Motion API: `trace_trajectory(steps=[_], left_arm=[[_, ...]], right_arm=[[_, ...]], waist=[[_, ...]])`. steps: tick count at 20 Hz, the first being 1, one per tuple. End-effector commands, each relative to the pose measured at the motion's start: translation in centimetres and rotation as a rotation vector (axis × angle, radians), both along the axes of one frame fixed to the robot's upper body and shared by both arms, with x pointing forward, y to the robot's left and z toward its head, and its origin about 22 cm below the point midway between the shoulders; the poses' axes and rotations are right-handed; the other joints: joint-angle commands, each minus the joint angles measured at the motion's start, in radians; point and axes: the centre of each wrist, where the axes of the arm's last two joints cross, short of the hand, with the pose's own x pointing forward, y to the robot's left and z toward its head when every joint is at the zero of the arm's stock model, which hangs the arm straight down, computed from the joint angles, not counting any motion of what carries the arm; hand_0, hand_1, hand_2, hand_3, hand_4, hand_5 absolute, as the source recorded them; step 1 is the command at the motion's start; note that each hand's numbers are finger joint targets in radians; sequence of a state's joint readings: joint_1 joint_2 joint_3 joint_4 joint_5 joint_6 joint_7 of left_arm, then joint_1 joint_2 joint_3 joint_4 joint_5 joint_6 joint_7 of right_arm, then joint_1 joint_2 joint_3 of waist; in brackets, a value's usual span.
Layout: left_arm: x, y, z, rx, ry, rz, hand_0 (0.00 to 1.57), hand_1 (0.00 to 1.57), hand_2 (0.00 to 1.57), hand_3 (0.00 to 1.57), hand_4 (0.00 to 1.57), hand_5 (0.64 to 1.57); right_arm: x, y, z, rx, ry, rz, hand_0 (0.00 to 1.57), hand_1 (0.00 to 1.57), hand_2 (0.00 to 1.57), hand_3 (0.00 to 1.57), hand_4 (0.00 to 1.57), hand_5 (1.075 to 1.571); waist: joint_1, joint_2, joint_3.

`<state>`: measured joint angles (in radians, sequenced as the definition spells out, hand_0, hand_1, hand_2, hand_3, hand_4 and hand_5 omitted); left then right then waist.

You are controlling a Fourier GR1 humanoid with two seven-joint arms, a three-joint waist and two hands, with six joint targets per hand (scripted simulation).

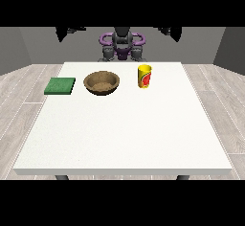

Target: Pick the cup and pour the ball into the bowl, then pick the bowl and place it on the pad

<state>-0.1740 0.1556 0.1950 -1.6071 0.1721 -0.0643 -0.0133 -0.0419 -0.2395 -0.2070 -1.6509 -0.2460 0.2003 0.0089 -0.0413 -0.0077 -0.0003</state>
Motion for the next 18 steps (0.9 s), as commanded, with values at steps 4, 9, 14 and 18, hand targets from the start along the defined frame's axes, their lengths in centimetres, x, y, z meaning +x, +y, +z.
trace_trajectory(steps=[4, 9, 14, 18], left_arm=[[0.8, 0.3, -4.9, 0.003, -0.115, 0.042, 0.0, 0.0, 0.0, 0.0, 0.0, 1.524], [1.1, -2.7, -8.1, 0.0, -0.117, 0.038, 0.0, 0.0, 0.0, 0.0, 0.0, 1.518], [4.0, -4.2, -9.3, 0.028, -0.171, 0.104, 0.0, 0.0, 0.0, 0.0, 0.0, 1.523], [2.9, -4.1, -12.9, 0.042, -0.115, 0.084, 0.0, 0.0, 0.0, 0.0, 0.0, 1.517]], right_arm=[[1.1, 0.8, 0.5, 0.01, -0.097, 0.047, 0.0, 0.0, 0.0, 0.0, 0.0, 1.57], [1.1, -0.2, -1.9, -0.024, -0.121, 0.034, 0.0, 0.0, 0.0, 0.0, 0.0, 1.571], [2.5, 2.1, 0.5, -0.02, -0.205, 0.091, 0.0, 0.0, 0.0, 0.0, 0.0, 1.57], [2.6, -0.4, -0.5, 0.012, -0.141, 0.068, 0.0, 0.0, 0.0, 0.0, 0.0, 1.57]], waist=[[-0.046, 0.139, -0.0004], [-0.037, 0.167, 0.0], [-0.102, 0.236, -0.0005], [-0.074, 0.205, -0.0001]])
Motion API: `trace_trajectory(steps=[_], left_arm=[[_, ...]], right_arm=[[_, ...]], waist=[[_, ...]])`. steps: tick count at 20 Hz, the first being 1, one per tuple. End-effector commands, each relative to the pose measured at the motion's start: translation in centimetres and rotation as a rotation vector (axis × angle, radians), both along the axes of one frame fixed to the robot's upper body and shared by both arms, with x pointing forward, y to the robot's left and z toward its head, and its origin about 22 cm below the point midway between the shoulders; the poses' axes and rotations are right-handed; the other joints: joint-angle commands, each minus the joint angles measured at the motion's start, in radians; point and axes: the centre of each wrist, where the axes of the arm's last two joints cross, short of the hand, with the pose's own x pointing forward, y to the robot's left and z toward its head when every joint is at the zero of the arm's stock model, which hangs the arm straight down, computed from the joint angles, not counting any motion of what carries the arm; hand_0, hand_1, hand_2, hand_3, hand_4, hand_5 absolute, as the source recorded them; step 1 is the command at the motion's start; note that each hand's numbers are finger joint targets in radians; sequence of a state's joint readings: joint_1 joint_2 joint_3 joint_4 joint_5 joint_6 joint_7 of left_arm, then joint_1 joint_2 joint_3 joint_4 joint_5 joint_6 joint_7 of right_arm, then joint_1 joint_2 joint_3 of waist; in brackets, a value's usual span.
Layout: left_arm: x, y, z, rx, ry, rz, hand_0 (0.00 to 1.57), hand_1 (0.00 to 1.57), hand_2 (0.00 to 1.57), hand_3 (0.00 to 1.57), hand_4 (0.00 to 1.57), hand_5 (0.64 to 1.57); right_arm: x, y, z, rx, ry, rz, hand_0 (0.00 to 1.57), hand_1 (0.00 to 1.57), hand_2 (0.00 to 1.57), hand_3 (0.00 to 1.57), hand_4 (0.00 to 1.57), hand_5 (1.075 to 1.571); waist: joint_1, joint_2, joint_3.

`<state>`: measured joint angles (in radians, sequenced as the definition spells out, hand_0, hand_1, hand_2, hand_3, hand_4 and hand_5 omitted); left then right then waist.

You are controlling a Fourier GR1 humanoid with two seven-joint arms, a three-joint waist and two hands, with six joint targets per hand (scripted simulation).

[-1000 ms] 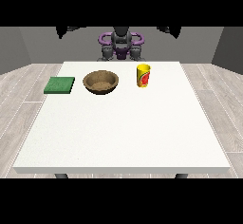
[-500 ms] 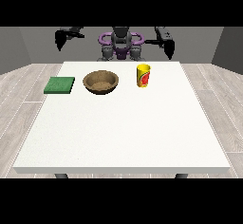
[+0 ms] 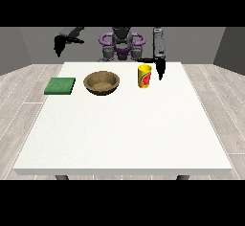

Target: Pick the cup and pour the ball into the bowl, then pick the bowl and place it on the pad

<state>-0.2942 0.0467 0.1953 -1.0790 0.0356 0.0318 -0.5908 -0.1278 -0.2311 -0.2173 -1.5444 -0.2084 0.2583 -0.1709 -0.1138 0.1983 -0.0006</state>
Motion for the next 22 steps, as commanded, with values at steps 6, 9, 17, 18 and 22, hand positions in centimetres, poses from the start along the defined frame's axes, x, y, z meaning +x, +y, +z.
trace_trajectory(steps=[6, 9, 17, 18, 22], left_arm=[[1.3, 1.3, -3.5, 0.024, -0.048, 0.069, 0.0, 0.0, 0.0, 0.0, 0.0, 1.52], [2.1, 0.5, -3.7, 0.024, -0.043, 0.067, 0.0, 0.0, 0.0, 0.0, 0.0, 1.521], [4.5, -0.3, -2.3, 0.019, -0.063, 0.092, 0.0, 0.0, 0.0, 0.0, 0.76, 1.32], [3.4, -2.1, -3.5, 0.212, -0.07, 0.091, 1.02, 1.02, 1.1, 0.89, 1.47, 0.776], [0.6, -3.2, -6.5, 0.322, -0.043, 0.166, 1.32, 1.32, 1.57, 1.57, 1.45, 1.245]], right_arm=[[-0.2, -0.6, 0.5, -0.015, -0.045, 0.037, 0.0, 0.0, 0.0, 0.0, 0.0, 1.571], [0.8, -1.2, 1.1, 0.009, -0.065, 0.059, 0.0, 0.0, 0.0, 0.0, 0.0, 1.571], [1.4, -2.3, 0.4, -0.002, -0.085, 0.04, 0.0, 0.0, 0.0, 0.0, 0.0, 1.571], [2.0, -1.2, 0.9, -0.005, -0.086, 0.044, 0.0, 0.0, 0.0, 0.0, 0.0, 1.57], [1.2, -2.9, 0.3, -0.025, -0.078, 0.036, 0.0, 0.0, 0.0, 0.0, 0.0, 1.57]], waist=[[-0.05, 0.062, -0.0002], [-0.049, 0.079, -0.0002], [-0.046, 0.093, 0.0001], [-0.075, 0.109, 0.0003], [-0.082, 0.109, 0.0003]])
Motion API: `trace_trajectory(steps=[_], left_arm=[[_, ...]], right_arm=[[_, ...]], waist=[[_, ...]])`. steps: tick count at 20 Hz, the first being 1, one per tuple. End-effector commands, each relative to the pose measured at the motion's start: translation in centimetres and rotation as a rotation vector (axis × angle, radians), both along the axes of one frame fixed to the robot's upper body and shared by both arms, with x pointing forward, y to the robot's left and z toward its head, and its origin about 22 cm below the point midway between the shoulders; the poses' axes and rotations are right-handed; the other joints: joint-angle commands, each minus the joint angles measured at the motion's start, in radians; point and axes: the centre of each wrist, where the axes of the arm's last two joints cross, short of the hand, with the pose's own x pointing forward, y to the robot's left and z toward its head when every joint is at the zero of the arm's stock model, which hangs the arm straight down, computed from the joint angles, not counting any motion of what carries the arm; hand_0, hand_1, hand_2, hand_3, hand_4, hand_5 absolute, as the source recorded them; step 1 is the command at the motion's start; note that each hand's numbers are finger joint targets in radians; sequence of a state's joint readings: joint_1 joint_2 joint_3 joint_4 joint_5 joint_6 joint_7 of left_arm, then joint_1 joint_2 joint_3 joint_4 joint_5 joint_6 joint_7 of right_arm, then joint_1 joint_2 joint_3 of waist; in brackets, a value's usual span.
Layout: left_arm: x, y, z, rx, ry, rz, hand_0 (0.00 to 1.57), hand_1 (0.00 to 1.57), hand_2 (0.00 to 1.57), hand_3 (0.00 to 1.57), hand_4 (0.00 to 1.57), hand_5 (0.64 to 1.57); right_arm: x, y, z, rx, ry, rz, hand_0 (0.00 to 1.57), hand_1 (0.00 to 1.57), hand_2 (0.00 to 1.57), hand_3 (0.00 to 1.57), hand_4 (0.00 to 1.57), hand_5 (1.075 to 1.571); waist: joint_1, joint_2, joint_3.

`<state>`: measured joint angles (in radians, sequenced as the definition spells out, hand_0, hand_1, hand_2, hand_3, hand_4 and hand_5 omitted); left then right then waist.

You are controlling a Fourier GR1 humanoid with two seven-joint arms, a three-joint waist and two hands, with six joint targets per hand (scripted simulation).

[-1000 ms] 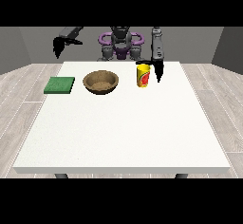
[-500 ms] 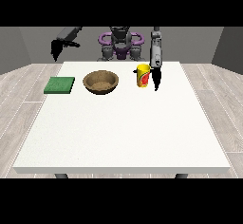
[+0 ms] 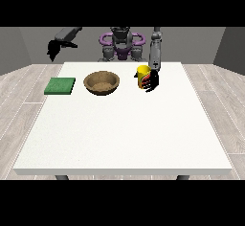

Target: Pick the cup and pour the ball into the bowl, then pick the bowl and place it on the pad

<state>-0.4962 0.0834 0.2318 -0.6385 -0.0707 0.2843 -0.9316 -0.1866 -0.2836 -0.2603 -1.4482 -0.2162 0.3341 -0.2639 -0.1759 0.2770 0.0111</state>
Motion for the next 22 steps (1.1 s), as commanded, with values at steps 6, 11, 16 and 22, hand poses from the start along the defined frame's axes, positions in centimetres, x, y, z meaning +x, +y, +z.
trace_trajectory(steps=[6, 11, 16, 22], left_arm=[[-1.9, -1.0, -2.3, 0.135, 0.16, 0.009, 1.32, 1.32, 1.57, 1.57, 1.5, 1.256], [2.5, 4.3, 3.7, 0.454, 0.205, 0.102, 1.41, 1.41, 1.57, 1.57, 1.57, 1.329], [6.7, 4.8, 10.2, 0.611, 0.229, 0.208, 1.46, 1.46, 1.57, 1.57, 1.57, 1.282], [7.8, 1.1, 11.2, 0.71, 0.271, 0.198, 1.49, 1.49, 1.57, 1.57, 1.57, 1.274]], right_arm=[[-1.8, -2.7, -2.8, -0.012, 0.131, -0.058, 0.0, 0.0, 0.0, 0.0, 0.0, 1.57], [-1.4, -2.0, -4.1, 0.029, 0.238, -0.08, 0.0, 0.0, 0.0, 0.0, 0.0, 1.569], [-2.0, -3.7, -5.6, 0.033, 0.25, -0.082, 0.0, 0.0, 0.0, 0.0, 0.0, 1.568], [-0.8, -3.4, -5.0, 0.025, 0.269, -0.069, 0.0, 0.0, 0.0, 0.0, 0.0, 1.568]], waist=[[0.041, -0.147, -0.0109], [0.068, -0.262, -0.0074], [0.063, -0.263, -0.008], [0.061, -0.266, -0.0105]])
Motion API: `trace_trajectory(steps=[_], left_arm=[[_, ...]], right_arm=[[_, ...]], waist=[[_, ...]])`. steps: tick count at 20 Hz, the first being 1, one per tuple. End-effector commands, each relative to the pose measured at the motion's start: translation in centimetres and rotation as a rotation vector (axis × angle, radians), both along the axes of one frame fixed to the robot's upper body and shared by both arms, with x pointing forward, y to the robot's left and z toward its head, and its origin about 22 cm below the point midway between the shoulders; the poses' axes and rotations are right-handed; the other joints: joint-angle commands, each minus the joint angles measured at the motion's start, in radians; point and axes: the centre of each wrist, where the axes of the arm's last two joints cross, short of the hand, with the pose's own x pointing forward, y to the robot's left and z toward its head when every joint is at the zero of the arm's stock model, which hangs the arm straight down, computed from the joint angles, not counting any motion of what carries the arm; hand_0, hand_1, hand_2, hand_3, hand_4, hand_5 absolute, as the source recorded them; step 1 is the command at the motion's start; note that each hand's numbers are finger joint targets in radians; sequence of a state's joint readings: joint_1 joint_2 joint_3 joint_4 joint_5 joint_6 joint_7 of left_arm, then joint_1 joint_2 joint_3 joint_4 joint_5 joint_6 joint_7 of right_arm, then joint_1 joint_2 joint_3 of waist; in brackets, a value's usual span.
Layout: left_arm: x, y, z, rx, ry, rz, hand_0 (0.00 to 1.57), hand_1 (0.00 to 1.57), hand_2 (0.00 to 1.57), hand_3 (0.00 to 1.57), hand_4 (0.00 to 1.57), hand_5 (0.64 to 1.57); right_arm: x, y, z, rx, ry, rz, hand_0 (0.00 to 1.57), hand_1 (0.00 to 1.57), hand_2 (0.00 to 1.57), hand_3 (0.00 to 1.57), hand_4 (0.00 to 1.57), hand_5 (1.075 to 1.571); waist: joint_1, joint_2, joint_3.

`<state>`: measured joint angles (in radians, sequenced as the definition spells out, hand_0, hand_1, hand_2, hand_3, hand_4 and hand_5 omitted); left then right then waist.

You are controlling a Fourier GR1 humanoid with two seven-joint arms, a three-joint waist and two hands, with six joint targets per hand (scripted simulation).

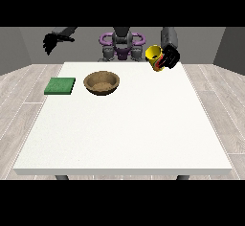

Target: Pick the cup and pour the ball into the bowl, then pick the bowl and place it on the pad

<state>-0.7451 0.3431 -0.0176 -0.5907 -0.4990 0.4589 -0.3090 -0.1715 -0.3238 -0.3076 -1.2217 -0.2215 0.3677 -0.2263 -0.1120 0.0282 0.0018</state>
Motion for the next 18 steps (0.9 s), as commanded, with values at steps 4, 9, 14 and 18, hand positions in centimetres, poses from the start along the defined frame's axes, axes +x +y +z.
trace_trajectory(steps=[4, 9, 14, 18], left_arm=[[0.4, -5.0, 0.1, 0.118, 0.021, -0.01, 1.49, 1.49, 1.57, 1.57, 1.57, 1.273], [2.1, -9.6, 2.5, 0.328, 0.005, 0.051, 1.5, 1.5, 1.57, 1.57, 1.52, 1.241], [2.0, -12.8, 2.4, 0.594, -0.029, 0.007, 1.55, 1.55, 1.57, 1.57, 1.57, 1.244], [0.6, -17.4, 0.7, 0.83, -0.046, -0.109, 1.5, 1.5, 1.57, 1.57, 1.38, 1.4]], right_arm=[[-0.9, -2.4, -1.3, 0.039, 0.023, -0.01, 0.0, 0.0, 0.0, 0.0, 0.0, 1.569], [-0.7, -2.6, -1.6, 0.016, 0.045, 0.003, 0.0, 0.0, 0.0, 0.0, 0.0, 1.57], [-1.4, -3.4, -2.3, 0.041, 0.083, 0.003, 0.0, 0.0, 0.0, 0.0, 0.0, 1.571], [-1.4, -4.0, -2.3, 0.028, 0.118, -0.015, 0.0, 0.0, 0.0, 0.0, 0.0, 1.571]], waist=[[0.023, -0.024, -0.001], [-0.013, -0.059, 0.0006], [-0.01, -0.104, 0.001], [0.004, -0.142, 0.0011]])
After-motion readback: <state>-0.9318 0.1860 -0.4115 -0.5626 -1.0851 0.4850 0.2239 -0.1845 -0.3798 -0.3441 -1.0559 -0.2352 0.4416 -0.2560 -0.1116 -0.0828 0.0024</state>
